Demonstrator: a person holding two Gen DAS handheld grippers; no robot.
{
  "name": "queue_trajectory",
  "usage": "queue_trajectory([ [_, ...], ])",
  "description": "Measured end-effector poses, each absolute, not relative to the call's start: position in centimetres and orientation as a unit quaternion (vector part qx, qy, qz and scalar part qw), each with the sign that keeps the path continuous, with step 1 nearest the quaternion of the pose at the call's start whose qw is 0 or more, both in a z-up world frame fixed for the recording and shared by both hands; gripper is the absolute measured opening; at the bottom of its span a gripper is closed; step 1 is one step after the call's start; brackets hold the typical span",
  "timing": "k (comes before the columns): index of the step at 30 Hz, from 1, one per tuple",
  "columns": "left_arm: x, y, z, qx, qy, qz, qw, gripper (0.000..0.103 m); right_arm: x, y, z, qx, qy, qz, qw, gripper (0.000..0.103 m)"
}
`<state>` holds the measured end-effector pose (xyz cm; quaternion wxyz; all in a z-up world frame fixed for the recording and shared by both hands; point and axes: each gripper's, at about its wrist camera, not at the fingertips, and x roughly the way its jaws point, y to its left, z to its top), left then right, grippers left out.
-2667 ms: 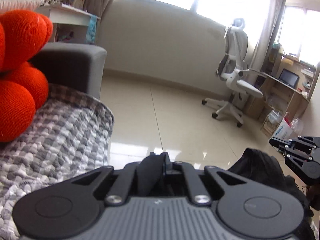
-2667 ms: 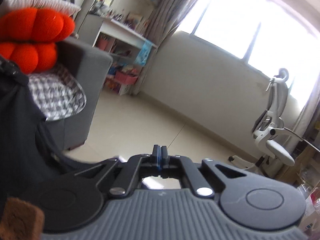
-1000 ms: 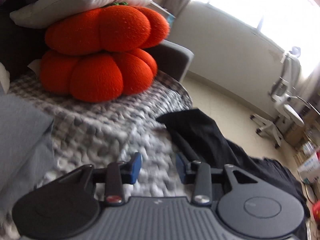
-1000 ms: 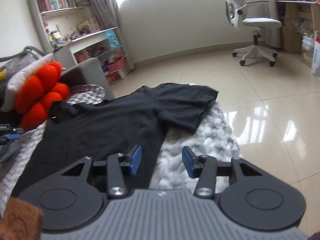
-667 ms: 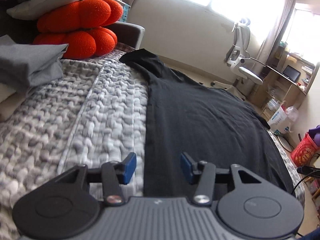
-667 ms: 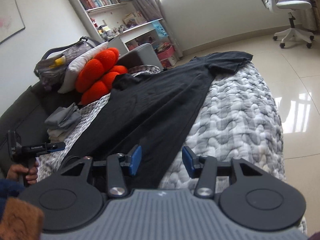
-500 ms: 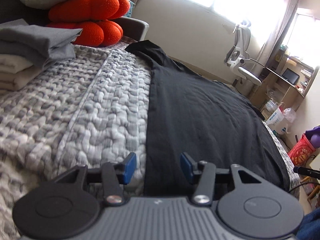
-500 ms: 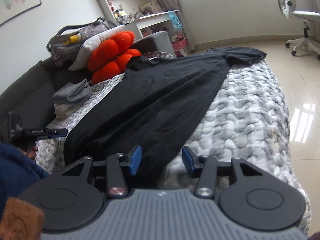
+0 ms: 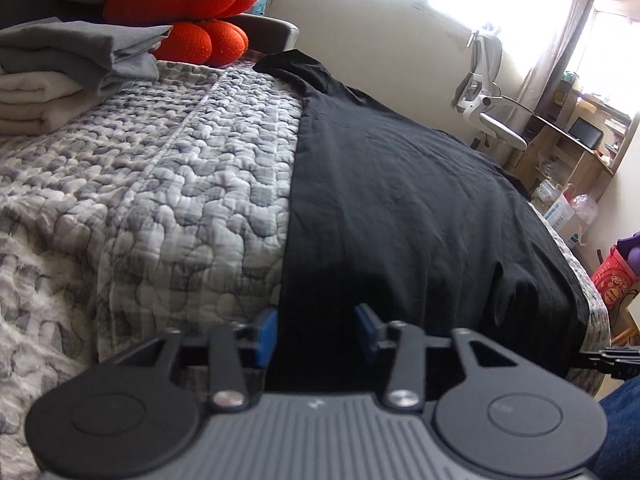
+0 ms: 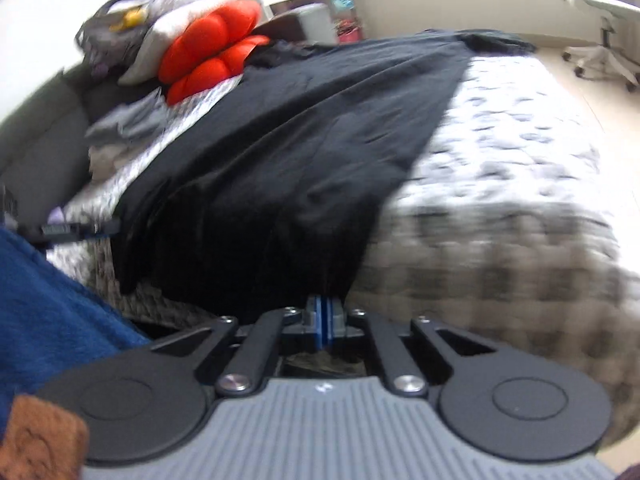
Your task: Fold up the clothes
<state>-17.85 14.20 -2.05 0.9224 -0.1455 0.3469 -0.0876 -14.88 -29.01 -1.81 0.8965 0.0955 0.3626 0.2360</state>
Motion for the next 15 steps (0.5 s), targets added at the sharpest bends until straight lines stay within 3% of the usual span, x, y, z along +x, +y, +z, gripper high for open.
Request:
queue_trajectory([
  [6, -18.4, 15.0, -3.0, -0.183, 0.364, -0.098, 0.908, 0.007, -16.8, -32.7, 0.2, 0.116, 0.337, 0.193, 0.914, 0.004],
  [9, -18.4, 14.8, -3.6, -0.188, 0.366, -0.099, 0.906, 0.037, -16.4, -32.5, -0.7, 0.119, 0.350, 0.186, 0.910, 0.004],
  [10, -18.3, 14.7, -3.8, -0.192, 0.364, -0.099, 0.906, 0.041, -16.2, -32.2, -1.1, 0.119, 0.355, 0.185, 0.909, 0.004],
  [14, -18.4, 13.7, -3.7, -0.159, 0.360, -0.094, 0.915, 0.040, -15.6, -32.7, -2.5, 0.133, 0.370, 0.181, 0.902, 0.004],
  [15, -18.5, 13.6, -3.7, -0.147, 0.359, -0.089, 0.917, 0.028, -15.5, -32.7, -2.7, 0.136, 0.370, 0.182, 0.901, 0.004],
])
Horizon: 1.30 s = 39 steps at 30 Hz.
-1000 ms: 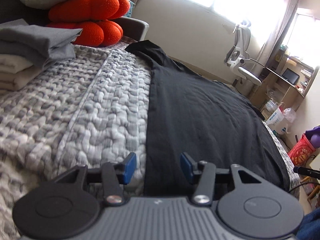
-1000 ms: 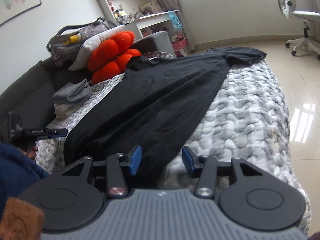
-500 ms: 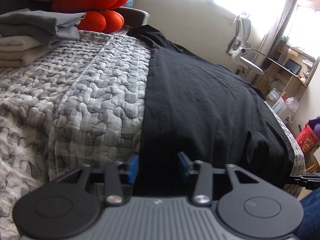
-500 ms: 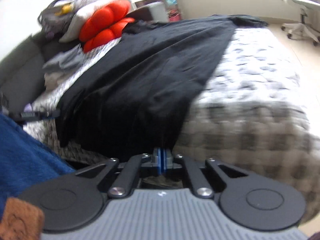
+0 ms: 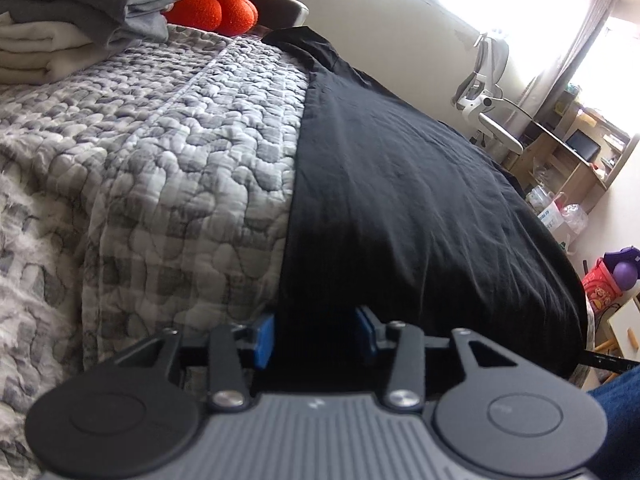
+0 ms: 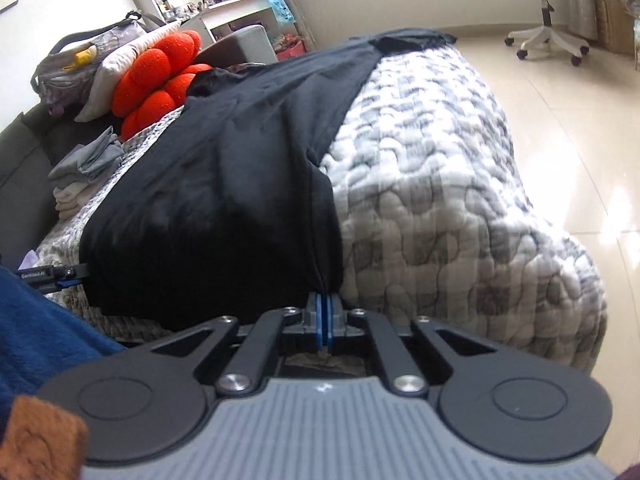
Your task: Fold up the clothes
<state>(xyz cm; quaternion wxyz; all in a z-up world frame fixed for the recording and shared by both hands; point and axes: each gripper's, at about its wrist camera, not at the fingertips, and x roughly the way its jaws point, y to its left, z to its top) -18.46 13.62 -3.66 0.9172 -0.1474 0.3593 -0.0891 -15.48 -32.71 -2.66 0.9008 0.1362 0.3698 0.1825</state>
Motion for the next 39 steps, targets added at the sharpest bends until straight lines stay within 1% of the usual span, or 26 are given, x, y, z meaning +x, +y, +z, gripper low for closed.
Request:
queue_trajectory([
  [1, -18.5, 13.8, -3.7, -0.145, 0.362, -0.088, 0.917, 0.014, -15.5, -32.7, -2.6, 0.139, 0.368, 0.185, 0.901, 0.004],
  [3, -18.5, 14.4, -3.6, -0.155, 0.366, -0.091, 0.913, 0.004, -15.7, -32.8, -2.5, 0.147, 0.363, 0.191, 0.900, 0.004],
  [4, -18.5, 14.8, -3.5, -0.167, 0.367, -0.095, 0.910, 0.003, -16.1, -33.1, -1.9, 0.153, 0.356, 0.196, 0.901, 0.004],
  [10, -20.8, 16.4, -1.1, -0.216, 0.350, -0.124, 0.903, 0.002, -19.3, -35.4, 2.2, 0.180, 0.310, 0.213, 0.909, 0.004],
  [13, -21.9, 16.3, -0.2, -0.222, 0.347, -0.140, 0.901, 0.002, -20.6, -36.3, 3.6, 0.175, 0.296, 0.200, 0.917, 0.004],
  [17, -22.4, 15.1, -0.3, -0.187, 0.353, -0.142, 0.906, 0.002, -19.7, -36.3, 2.0, 0.161, 0.322, 0.175, 0.916, 0.004],
  [22, -22.4, 15.3, -1.9, -0.201, 0.372, -0.134, 0.896, 0.003, -19.5, -36.3, -0.1, 0.146, 0.352, 0.155, 0.911, 0.004],
  [26, -22.4, 15.4, -1.9, -0.198, 0.376, -0.139, 0.894, 0.003, -19.3, -36.1, 0.2, 0.128, 0.352, 0.157, 0.914, 0.004],
  [29, -22.2, 16.2, -1.0, -0.199, 0.377, -0.140, 0.894, 0.004, -19.1, -36.5, 1.1, 0.110, 0.346, 0.148, 0.920, 0.007],
  [30, -22.3, 16.5, -0.6, -0.198, 0.373, -0.136, 0.896, 0.008, -19.0, -36.9, 1.5, 0.105, 0.343, 0.141, 0.923, 0.013],
  [32, -22.1, 17.7, 0.4, -0.202, 0.362, -0.123, 0.902, 0.016, -18.9, -37.8, 2.2, 0.105, 0.335, 0.128, 0.928, 0.013],
  [34, -21.9, 18.9, 1.4, -0.206, 0.352, -0.111, 0.906, 0.031, -18.4, -38.6, 3.0, 0.104, 0.326, 0.118, 0.932, 0.013],
  [36, -20.9, 19.4, 2.5, -0.198, 0.340, -0.105, 0.913, 0.037, -17.2, -38.7, 4.1, 0.100, 0.312, 0.116, 0.938, 0.013],
  [38, -19.2, 19.2, 3.7, -0.185, 0.330, -0.104, 0.920, 0.038, -15.8, -38.7, 5.3, 0.099, 0.298, 0.117, 0.942, 0.013],
  [39, -18.2, 18.9, 4.3, -0.179, 0.325, -0.107, 0.922, 0.041, -14.9, -38.6, 6.1, 0.104, 0.287, 0.126, 0.944, 0.013],
])
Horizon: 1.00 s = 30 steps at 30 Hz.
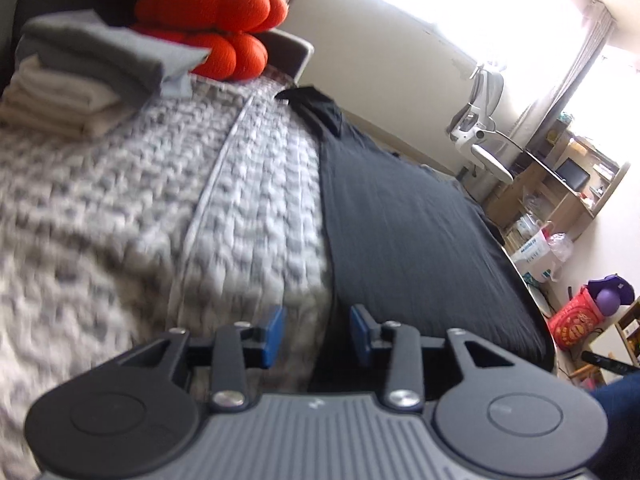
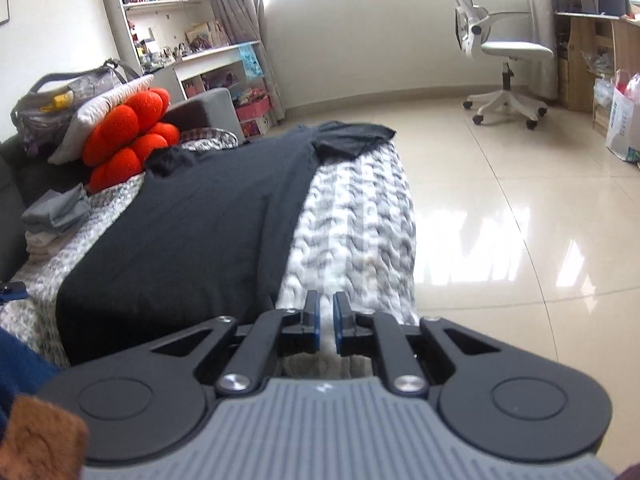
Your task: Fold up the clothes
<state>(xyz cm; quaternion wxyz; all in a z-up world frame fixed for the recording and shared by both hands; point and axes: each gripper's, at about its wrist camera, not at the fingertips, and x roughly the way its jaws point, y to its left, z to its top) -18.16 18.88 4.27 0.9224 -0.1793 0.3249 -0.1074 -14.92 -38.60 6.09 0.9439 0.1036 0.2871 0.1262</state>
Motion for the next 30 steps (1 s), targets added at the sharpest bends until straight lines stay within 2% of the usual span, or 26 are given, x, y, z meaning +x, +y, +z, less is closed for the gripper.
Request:
queue_trajectory([
  [3, -14.4, 17.8, 6.3, -0.165, 0.310, -0.111, 0.930, 0.047, -11.4, -37.6, 8.7, 0.124, 0.262, 0.165, 0.943, 0.013],
  [5, -11.8, 16.7, 7.7, -0.153, 0.292, -0.110, 0.938, 0.053, -8.4, -36.5, 10.4, 0.118, 0.253, 0.186, 0.942, 0.018],
  [7, -8.8, 15.6, 8.9, -0.148, 0.275, -0.105, 0.944, 0.069, -5.3, -35.2, 11.4, 0.094, 0.248, 0.187, 0.946, 0.045],
  [10, -4.5, 14.3, 9.8, -0.151, 0.266, -0.090, 0.948, 0.070, -0.5, -33.7, 11.0, 0.072, 0.264, 0.170, 0.947, 0.046],
  [15, 0.8, 13.6, 9.5, -0.157, 0.279, -0.062, 0.945, 0.070, 6.1, -34.3, 7.9, 0.117, 0.312, 0.139, 0.933, 0.046],
  [23, 8.1, 15.0, 7.7, -0.194, 0.301, -0.032, 0.933, 0.070, 13.6, -41.1, 3.6, 0.285, 0.348, 0.034, 0.892, 0.047],
  [26, 10.3, 14.9, 6.4, -0.187, 0.306, -0.023, 0.933, 0.070, 14.8, -41.1, 2.8, 0.293, 0.352, 0.039, 0.888, 0.047],
  [27, 11.1, 14.7, 6.0, -0.175, 0.308, -0.021, 0.935, 0.070, 15.0, -40.7, 2.7, 0.276, 0.356, 0.029, 0.893, 0.041],
  [28, 11.7, 14.5, 5.6, -0.166, 0.309, -0.018, 0.936, 0.070, 15.2, -40.3, 2.7, 0.258, 0.359, 0.019, 0.897, 0.025],
  [30, 12.9, 14.5, 5.0, -0.166, 0.315, -0.016, 0.934, 0.070, 15.5, -39.4, 2.5, 0.222, 0.358, 0.000, 0.907, 0.012],
])
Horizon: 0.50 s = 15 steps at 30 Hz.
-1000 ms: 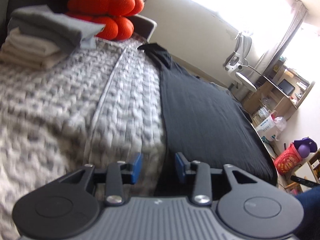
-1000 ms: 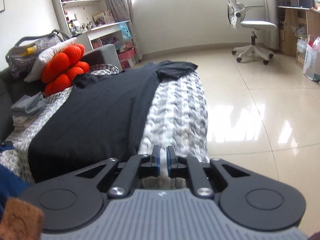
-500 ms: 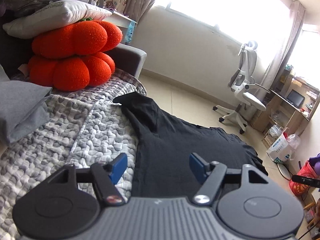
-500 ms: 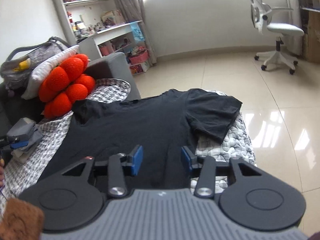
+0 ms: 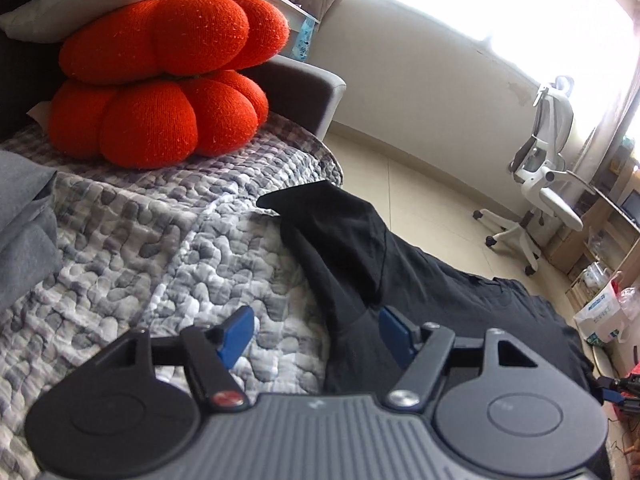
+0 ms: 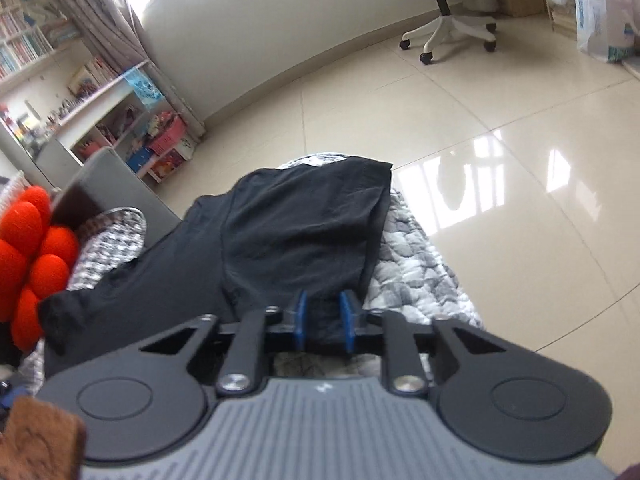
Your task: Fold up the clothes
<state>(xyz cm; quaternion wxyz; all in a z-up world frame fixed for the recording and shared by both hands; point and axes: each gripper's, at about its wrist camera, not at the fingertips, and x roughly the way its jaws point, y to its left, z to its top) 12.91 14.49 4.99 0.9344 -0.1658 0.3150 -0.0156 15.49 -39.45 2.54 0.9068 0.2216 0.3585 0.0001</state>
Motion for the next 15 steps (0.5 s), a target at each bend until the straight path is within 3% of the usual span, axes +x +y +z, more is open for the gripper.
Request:
queue_trajectory([
  [6, 15.0, 16.0, 3.4, -0.220, 0.326, -0.014, 0.919, 0.070, 14.7, -38.1, 4.1, 0.138, 0.306, -0.041, 0.941, 0.001],
  [12, 15.3, 16.5, 3.0, -0.223, 0.327, -0.021, 0.918, 0.070, 15.0, -37.9, 4.1, 0.077, 0.312, -0.056, 0.945, 0.001],
  [15, 15.7, 17.1, 3.0, -0.230, 0.322, -0.023, 0.918, 0.071, 15.7, -36.4, 4.3, 0.057, 0.322, -0.023, 0.945, 0.007],
])
